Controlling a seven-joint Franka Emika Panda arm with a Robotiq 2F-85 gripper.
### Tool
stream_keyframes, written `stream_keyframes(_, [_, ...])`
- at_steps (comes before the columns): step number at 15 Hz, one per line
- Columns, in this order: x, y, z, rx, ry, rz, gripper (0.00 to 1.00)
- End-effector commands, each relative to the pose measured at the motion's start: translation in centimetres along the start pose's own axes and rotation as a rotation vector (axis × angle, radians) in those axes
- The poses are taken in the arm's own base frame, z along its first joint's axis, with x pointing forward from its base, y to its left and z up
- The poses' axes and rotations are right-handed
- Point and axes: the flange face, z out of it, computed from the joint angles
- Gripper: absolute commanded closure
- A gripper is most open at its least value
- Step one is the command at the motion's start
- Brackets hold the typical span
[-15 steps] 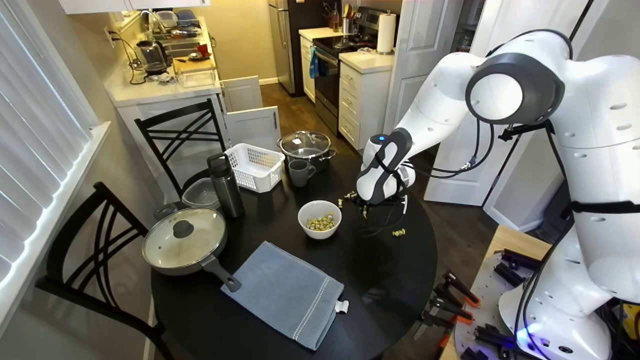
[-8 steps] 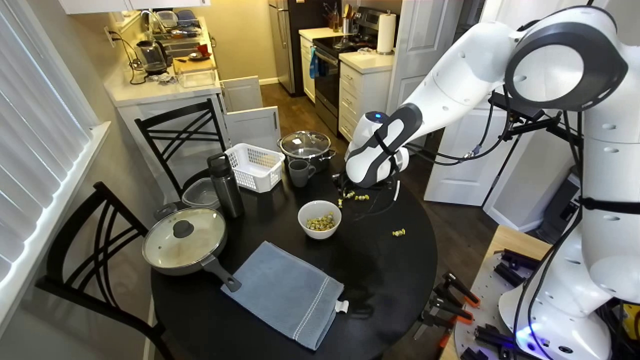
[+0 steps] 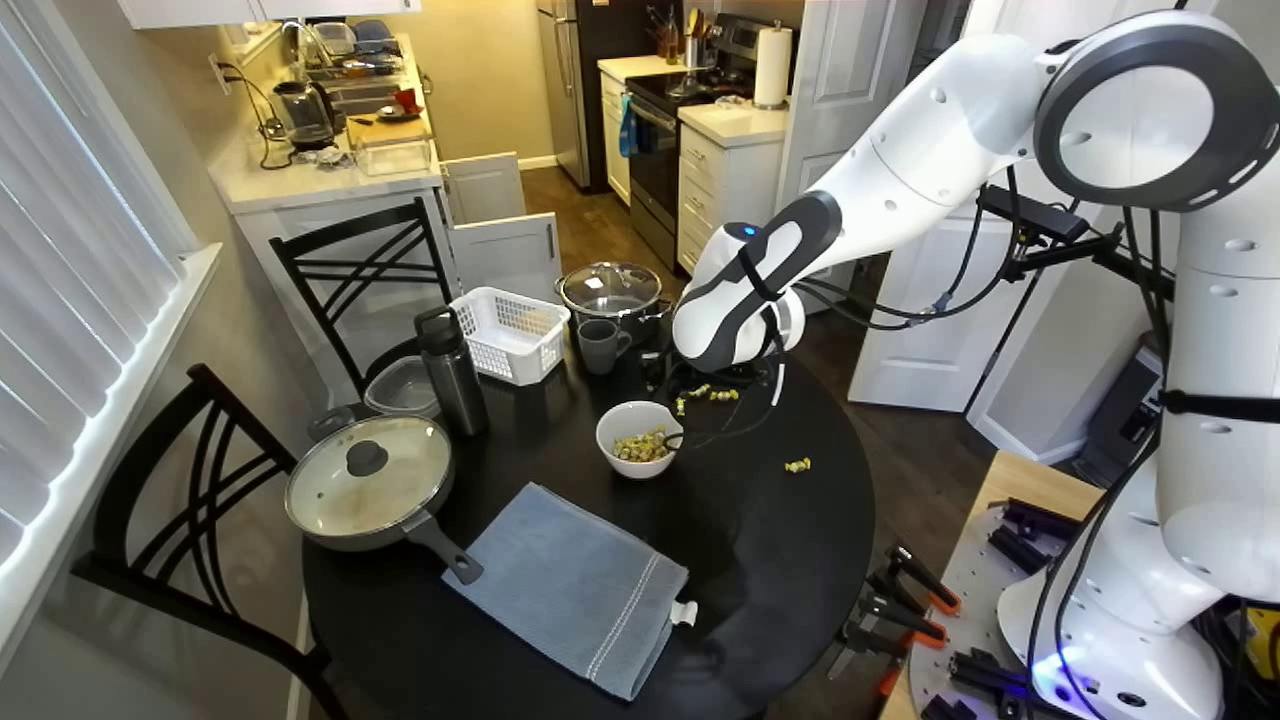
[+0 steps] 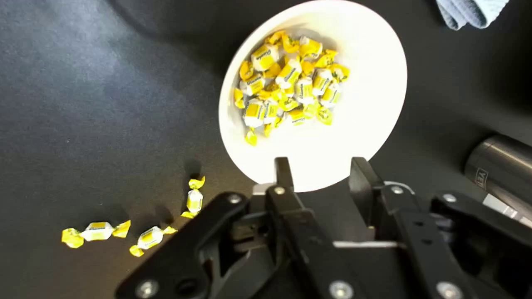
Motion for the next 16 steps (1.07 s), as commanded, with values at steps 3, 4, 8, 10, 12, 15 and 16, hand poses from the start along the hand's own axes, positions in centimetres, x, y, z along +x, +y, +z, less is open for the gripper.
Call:
stream_keyframes(3, [0.9,2.9,-3.4,-0.042,-0.003,-0.020,0.16])
stream_keyframes(4, [1.0,3.5,-3.7,-0.056,-0.007,-0.014,0.10])
stream_keyframes(8, [0.8,6.1,-3.9,-0.101,-0.052,0.000,0.00])
stream_keyframes(10, [0.0,7.7,-3.1,-0.115,-0.082,0.029,0.00])
stream_keyframes(12, [-1.4,9.4,-1.3,-0.142,-0.114,0.062,0.00])
stream_keyframes(15, [-3.2,12.5,0.6,-0.199,-0.166,0.114,0.00])
stream_keyframes(16, [-3.6,13.5,1.0,-0.220,-0.179,0.124,0.00])
